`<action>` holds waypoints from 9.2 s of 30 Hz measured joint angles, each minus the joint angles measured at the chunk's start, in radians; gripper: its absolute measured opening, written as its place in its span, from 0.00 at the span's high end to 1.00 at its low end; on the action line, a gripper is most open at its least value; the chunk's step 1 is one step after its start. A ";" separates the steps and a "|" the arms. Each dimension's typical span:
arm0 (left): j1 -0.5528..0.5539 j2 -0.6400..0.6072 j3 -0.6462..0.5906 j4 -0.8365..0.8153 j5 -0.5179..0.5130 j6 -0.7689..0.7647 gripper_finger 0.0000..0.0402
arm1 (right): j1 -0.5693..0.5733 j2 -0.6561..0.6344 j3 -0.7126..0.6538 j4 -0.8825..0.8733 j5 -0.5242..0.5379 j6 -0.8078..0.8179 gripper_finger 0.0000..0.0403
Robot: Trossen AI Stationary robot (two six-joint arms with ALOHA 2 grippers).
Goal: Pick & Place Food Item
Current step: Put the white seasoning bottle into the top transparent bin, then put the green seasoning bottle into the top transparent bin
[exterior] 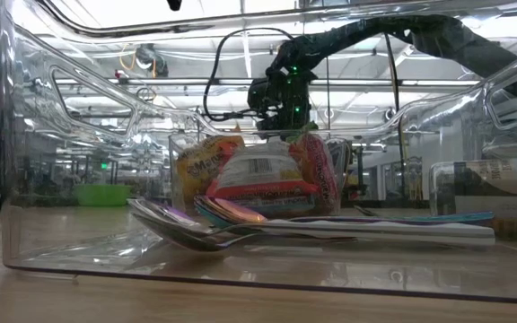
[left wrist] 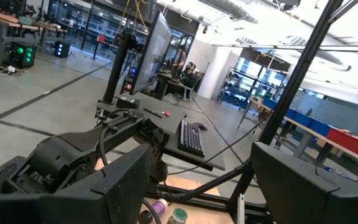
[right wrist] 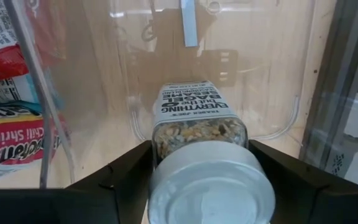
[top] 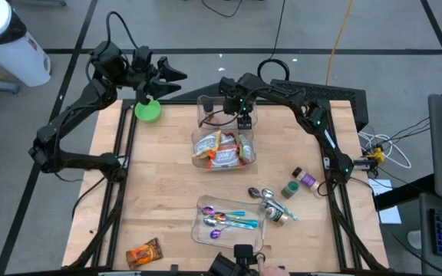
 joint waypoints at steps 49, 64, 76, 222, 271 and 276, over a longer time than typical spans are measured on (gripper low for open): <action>-0.038 -0.253 0.000 -1.042 -0.178 0.411 0.30 | 0.228 -0.372 0.130 0.414 -0.168 0.540 0.41; -0.192 -0.288 0.000 -0.918 -0.487 0.243 0.30 | 0.401 -0.375 -0.158 1.082 -0.166 0.670 0.41; -0.344 -0.060 0.000 -0.799 -0.532 0.318 0.30 | 0.443 -0.559 -0.223 0.796 -0.164 0.596 0.41; -0.441 0.005 0.000 -0.201 -0.415 0.090 0.30 | 0.179 -0.392 0.035 -0.198 -0.084 0.095 0.51; -0.277 -0.078 0.001 -0.298 -0.390 0.157 0.30 | -0.122 -0.151 0.087 0.214 -0.274 0.231 0.51; -0.277 -0.078 0.001 -0.345 -0.390 0.162 0.30 | -0.117 -0.116 0.087 0.166 -0.189 0.204 0.51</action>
